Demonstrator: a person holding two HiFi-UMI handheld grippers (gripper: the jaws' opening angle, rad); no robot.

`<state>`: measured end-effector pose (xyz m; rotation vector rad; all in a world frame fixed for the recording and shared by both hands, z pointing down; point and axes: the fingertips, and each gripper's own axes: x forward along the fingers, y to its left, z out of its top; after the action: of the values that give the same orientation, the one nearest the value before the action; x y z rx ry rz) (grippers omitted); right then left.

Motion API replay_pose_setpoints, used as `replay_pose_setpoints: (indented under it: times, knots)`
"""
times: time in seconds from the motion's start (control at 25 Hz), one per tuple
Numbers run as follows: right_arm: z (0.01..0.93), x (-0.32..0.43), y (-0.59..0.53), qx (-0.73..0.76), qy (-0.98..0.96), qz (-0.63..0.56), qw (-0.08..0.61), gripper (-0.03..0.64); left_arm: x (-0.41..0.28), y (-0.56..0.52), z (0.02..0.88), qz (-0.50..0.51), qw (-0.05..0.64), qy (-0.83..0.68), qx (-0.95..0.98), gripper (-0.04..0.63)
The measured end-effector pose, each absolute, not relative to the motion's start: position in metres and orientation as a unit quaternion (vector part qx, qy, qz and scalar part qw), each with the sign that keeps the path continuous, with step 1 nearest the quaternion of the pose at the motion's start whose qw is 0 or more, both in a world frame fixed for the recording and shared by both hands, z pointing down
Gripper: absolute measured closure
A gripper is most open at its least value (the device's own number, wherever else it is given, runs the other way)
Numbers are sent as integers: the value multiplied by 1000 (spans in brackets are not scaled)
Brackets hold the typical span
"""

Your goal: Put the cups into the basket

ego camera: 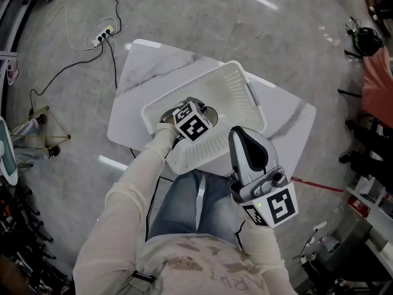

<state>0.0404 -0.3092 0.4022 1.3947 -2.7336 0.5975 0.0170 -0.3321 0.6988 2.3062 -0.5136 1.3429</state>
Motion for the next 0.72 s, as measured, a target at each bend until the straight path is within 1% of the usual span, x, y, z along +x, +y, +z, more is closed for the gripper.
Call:
replay_pose_setpoints:
  times: [0.44,0.72]
  knots:
    - [433,38,-306,433,-876,208,35,591,16,-331,752,497,225,-187,817,554]
    - [442,33,-303,426,-878,214,42,591,8,-314,773,516,206,-177,812,552]
